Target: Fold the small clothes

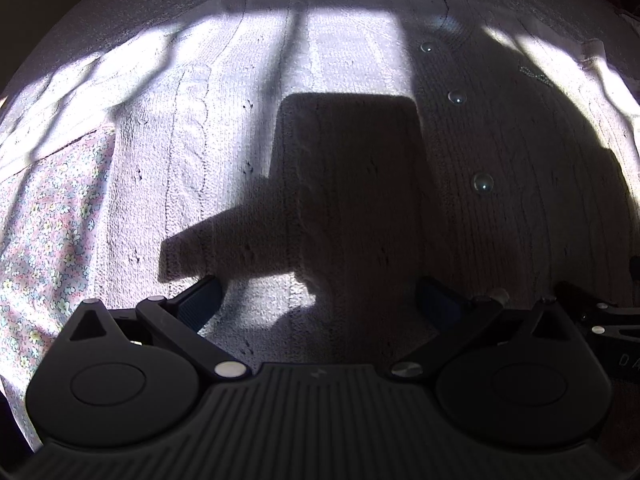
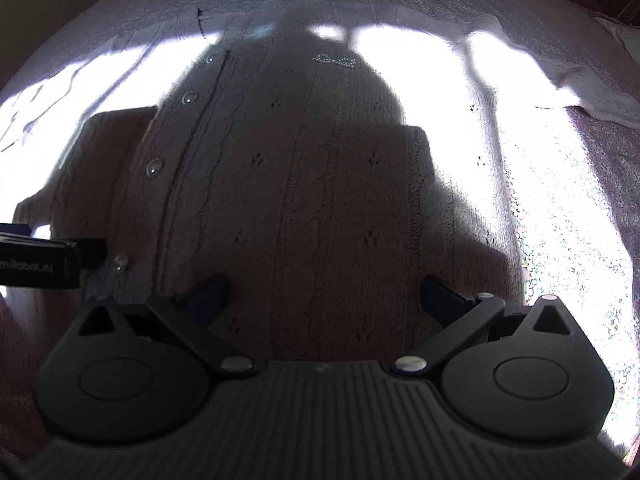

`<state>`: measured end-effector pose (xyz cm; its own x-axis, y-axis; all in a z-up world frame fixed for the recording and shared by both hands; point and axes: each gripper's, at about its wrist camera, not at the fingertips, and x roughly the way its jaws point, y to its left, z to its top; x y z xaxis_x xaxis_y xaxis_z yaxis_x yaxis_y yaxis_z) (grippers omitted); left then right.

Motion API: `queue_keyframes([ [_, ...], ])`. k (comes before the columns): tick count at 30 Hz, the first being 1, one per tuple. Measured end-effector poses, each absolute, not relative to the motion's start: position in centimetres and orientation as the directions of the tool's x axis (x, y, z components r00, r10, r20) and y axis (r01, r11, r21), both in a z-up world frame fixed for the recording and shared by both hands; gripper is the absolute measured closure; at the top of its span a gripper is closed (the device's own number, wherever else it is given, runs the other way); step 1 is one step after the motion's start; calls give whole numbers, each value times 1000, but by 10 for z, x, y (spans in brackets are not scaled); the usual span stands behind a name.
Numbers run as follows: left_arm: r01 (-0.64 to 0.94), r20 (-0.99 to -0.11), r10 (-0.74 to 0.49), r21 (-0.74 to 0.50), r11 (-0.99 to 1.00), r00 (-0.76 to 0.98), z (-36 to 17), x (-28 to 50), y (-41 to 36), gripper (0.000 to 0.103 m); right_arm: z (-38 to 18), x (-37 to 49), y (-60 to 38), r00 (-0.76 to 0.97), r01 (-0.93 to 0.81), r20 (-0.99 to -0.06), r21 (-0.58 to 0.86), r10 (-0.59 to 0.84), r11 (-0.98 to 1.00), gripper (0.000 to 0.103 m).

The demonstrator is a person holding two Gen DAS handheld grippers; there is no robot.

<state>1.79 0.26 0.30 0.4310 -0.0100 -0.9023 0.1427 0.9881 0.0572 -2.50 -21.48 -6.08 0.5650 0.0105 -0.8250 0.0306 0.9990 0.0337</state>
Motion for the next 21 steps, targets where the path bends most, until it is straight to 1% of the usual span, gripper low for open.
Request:
queue_keyframes([
  [6,149,-911,-8,59,987,412,4,22,0,0,-56,-11,-219,486,-11,-873,40,40,999,0],
  [13,154,-920,-3,63,986,392,5,26,0,0,-54,-11,-222,450,-81,-891,31,64,996,0],
  [19,156,-926,-16,46,987,377,11,29,5,0,-47,-13,-228,445,-68,-891,65,88,996,0],
  [21,153,-932,-33,24,988,362,15,29,8,0,-42,-13,-234,444,-54,-891,81,97,995,0],
])
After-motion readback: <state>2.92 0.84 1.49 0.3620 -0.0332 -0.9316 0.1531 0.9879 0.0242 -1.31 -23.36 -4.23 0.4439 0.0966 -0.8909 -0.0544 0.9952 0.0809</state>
